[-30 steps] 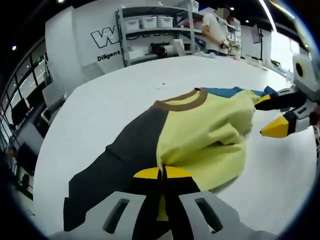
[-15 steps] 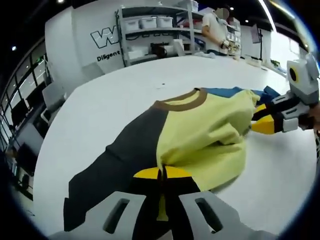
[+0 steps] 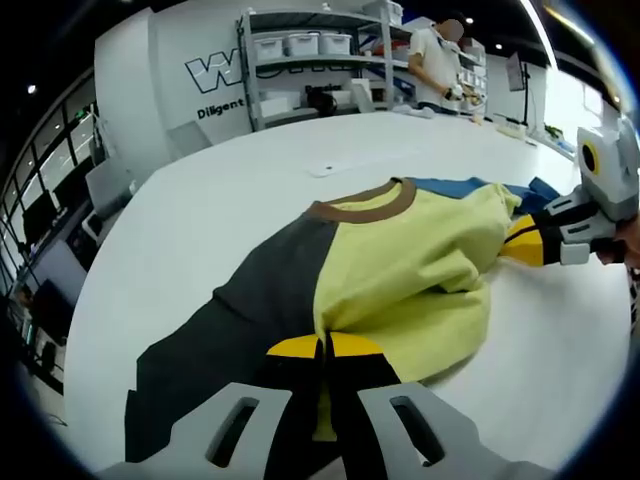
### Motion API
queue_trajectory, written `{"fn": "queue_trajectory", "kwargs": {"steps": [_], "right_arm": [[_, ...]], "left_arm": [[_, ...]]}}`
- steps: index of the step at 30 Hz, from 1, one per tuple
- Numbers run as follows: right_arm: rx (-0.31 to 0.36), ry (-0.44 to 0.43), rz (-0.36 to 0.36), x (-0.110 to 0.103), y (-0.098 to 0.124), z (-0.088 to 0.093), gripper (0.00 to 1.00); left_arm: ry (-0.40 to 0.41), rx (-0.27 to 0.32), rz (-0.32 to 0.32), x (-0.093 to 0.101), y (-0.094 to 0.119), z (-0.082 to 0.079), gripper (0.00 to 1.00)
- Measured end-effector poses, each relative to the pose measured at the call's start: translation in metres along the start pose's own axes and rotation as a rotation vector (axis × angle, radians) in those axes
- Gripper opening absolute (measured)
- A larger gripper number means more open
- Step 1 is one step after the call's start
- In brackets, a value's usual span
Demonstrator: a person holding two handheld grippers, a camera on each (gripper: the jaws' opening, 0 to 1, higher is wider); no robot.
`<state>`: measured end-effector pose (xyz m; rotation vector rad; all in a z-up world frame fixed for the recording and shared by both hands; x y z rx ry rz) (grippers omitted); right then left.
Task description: Fold the garment on the visible template until the final outline fits inside the template.
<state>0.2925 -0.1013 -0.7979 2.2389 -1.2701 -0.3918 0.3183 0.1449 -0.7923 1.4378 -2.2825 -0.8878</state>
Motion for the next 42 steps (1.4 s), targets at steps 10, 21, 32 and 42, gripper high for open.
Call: {"fn": "queue_trajectory", "kwargs": {"steps": [10,21,32,42], "right_arm": [[0.025,0.033,0.010,0.002,0.016,-0.012,0.00],[0.012,0.054,-0.019,0.002,0.036,-0.025,0.00],[0.000,0.066,-0.058,-0.002,0.058,-0.032,0.00],[-0.024,0.111,-0.082,-0.015,0.087,-0.026,0.00]], "left_arm": [[0.000,0.031,-0.011,-0.004,0.018,-0.008,0.00],[-0.006,0.071,-0.017,-0.005,0.039,-0.016,0.00],[0.003,0.071,-0.012,-0.004,0.059,-0.016,0.00],[-0.049,0.071,0.014,0.010,0.086,-0.014,0.00]]}}
Point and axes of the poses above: the point that each gripper's makers call its tool centre point, and the gripper's own axes: y roughly backward along the fingers, x roughly to its right, z roughly out of its underside, the point moved 10 cm from there along y, roughly backward along the fingers, and after that the axes turned 1 degree about z, right-handed, at the moved point
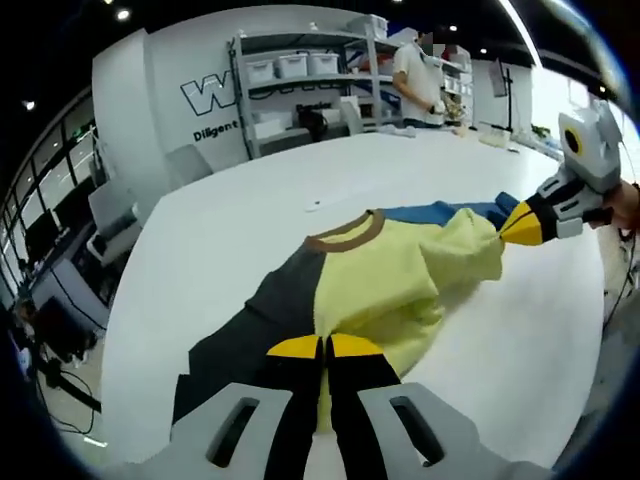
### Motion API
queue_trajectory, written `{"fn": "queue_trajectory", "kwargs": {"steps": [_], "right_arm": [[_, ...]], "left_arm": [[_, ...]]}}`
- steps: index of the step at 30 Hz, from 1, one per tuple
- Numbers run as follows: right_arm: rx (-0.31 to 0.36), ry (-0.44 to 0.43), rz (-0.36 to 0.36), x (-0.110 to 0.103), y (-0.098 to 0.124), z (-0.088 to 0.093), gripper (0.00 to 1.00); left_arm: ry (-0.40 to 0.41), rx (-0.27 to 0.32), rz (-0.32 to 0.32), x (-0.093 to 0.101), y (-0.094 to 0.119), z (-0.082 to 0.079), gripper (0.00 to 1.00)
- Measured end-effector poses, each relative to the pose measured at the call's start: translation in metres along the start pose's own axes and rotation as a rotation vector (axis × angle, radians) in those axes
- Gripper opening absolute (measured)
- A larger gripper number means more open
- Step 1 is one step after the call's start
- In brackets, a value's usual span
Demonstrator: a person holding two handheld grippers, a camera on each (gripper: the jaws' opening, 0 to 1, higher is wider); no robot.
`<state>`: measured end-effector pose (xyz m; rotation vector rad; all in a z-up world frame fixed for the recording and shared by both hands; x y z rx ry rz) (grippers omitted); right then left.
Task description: Fold the garment on the visible template until the final outline fits inside the template.
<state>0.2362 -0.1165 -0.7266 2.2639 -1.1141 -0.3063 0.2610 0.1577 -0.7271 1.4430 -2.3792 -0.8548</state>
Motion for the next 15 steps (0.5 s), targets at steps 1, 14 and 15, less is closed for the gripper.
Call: {"fn": "queue_trajectory", "kwargs": {"steps": [1,14,15], "right_arm": [[-0.001,-0.003,-0.004,-0.001,0.003,0.001,0.00],[0.003,-0.022,-0.006,-0.009,0.045,0.007,0.00],[0.000,-0.019,-0.007,-0.009,0.047,0.008,0.00]], "left_arm": [[-0.002,0.004,-0.001,0.000,0.002,0.000,0.00],[0.007,0.006,0.047,0.011,0.029,-0.002,0.00],[0.006,0.002,0.050,0.012,0.031,-0.002,0.00]]}}
Point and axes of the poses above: the point that each gripper's makers call its tool centre point, and the gripper's own axes: y roughly backward along the fingers, x roughly to its right, z roughly out of its underside, the point moved 10 cm from there along y, roughly backward along the fingers, and after that the axes turned 1 degree about z, right-handed, at the moved point
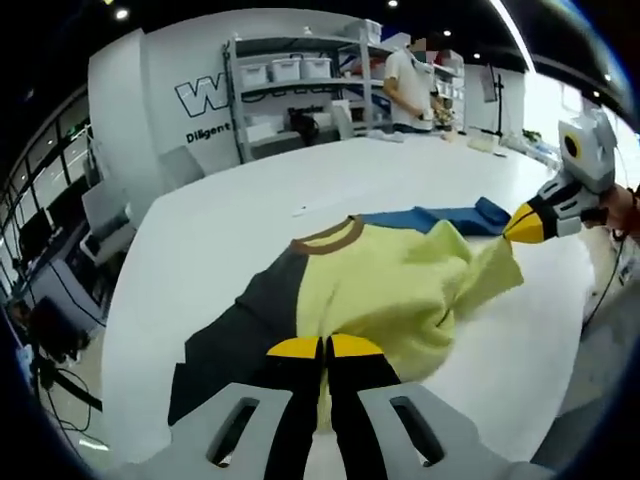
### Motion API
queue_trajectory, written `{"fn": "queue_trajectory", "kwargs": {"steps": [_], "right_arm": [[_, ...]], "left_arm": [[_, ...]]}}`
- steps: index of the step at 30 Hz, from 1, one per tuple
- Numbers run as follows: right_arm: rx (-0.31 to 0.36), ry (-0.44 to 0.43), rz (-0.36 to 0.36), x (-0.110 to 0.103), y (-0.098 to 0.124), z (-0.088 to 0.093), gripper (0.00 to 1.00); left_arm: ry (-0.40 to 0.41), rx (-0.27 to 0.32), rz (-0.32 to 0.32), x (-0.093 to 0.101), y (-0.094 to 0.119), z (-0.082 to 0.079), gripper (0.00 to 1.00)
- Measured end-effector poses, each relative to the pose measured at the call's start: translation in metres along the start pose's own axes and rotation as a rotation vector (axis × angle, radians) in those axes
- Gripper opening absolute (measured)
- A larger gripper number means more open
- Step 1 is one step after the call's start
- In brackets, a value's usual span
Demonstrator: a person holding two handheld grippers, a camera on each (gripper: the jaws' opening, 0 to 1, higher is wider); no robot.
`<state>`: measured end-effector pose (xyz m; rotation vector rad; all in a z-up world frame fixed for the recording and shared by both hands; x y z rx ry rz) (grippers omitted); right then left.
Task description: Fold the garment on the visible template until the final outline fits inside the template.
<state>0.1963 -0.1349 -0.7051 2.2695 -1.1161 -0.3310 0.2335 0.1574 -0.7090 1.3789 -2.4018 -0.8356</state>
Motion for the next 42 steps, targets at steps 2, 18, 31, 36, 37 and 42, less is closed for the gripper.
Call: {"fn": "queue_trajectory", "kwargs": {"steps": [2,18,31,36,37,42], "right_arm": [[-0.005,0.000,-0.002,-0.001,0.006,0.001,0.00],[-0.066,-0.008,-0.018,-0.017,0.047,0.023,0.00],[-0.164,-0.032,0.017,-0.014,0.057,0.049,0.00],[-0.181,-0.050,0.027,-0.011,0.059,0.059,0.00],[-0.189,-0.055,0.029,-0.011,0.059,0.061,0.00],[-0.210,-0.071,0.040,-0.007,0.057,0.073,0.00]], "left_arm": [[-0.002,-0.014,0.009,0.003,0.003,0.002,0.00],[0.006,-0.114,0.092,0.042,0.039,0.034,0.00],[0.042,-0.241,0.116,0.069,0.047,0.063,0.00],[0.061,-0.261,0.121,0.077,0.046,0.067,0.00],[0.059,-0.274,0.117,0.080,0.046,0.069,0.00],[0.052,-0.298,0.093,0.082,0.046,0.073,0.00]]}}
Point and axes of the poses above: the point that each gripper's makers call its tool centre point, and the gripper's own axes: y roughly backward along the fingers, x roughly to its right, z roughly out of its underside, the point moved 10 cm from there along y, roughly backward along the fingers, and after that the axes turned 1 degree about z, right-handed, at the moved point
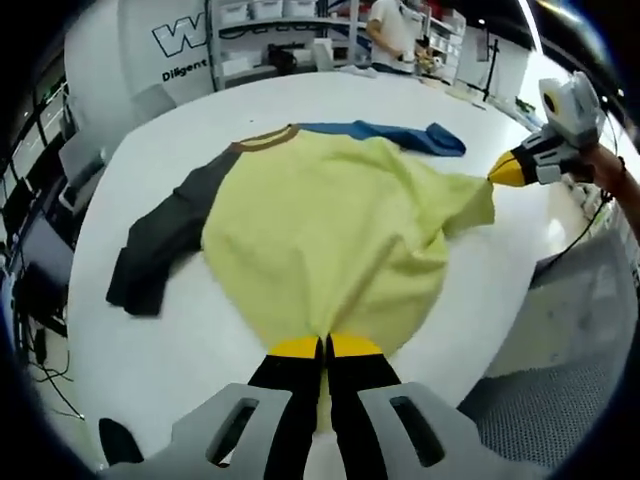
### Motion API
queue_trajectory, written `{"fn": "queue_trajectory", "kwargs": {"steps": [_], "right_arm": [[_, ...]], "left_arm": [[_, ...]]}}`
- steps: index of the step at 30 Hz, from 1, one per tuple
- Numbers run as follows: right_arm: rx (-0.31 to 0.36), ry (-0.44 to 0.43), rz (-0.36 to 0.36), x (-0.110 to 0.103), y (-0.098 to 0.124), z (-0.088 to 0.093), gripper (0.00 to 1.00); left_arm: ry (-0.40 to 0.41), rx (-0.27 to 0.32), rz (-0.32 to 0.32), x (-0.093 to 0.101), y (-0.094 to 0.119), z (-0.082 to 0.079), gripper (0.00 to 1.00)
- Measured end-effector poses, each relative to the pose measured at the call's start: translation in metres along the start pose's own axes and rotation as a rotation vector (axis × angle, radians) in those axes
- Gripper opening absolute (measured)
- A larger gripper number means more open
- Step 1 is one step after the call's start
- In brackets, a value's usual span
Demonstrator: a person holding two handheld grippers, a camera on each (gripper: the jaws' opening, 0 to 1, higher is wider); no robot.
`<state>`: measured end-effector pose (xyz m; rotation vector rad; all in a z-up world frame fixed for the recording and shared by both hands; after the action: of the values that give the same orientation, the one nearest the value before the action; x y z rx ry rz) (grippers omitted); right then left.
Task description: Fold the garment on the visible template until the final outline fits inside the template.
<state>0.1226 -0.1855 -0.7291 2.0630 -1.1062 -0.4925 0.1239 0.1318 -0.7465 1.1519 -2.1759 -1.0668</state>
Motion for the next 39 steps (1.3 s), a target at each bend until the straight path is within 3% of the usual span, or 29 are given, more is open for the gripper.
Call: {"fn": "queue_trajectory", "kwargs": {"steps": [16,37,39], "right_arm": [[-0.058,-0.095,-0.006,0.007,-0.023,0.035,0.00],[-0.094,-0.127,0.012,0.005,-0.032,0.045,0.00],[-0.092,-0.144,0.017,0.004,-0.033,0.045,0.00]], "left_arm": [[0.027,-0.051,-0.006,-0.002,-0.014,0.016,0.00],[0.062,-0.062,-0.008,-0.006,-0.024,0.027,0.00],[0.074,-0.069,-0.010,-0.006,-0.023,0.028,0.05]]}}
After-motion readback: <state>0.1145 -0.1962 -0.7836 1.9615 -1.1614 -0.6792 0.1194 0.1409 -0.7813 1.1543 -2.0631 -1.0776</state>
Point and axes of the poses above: the point that each gripper's makers call its tool centre point, and the gripper's own axes: y roughly backward along the fingers, x roughly to its right, z roughly out of its underside, the point moved 10 cm from there along y, roughly backward along the fingers, and after that the axes turned 1 degree about z, right-handed, at the moved point
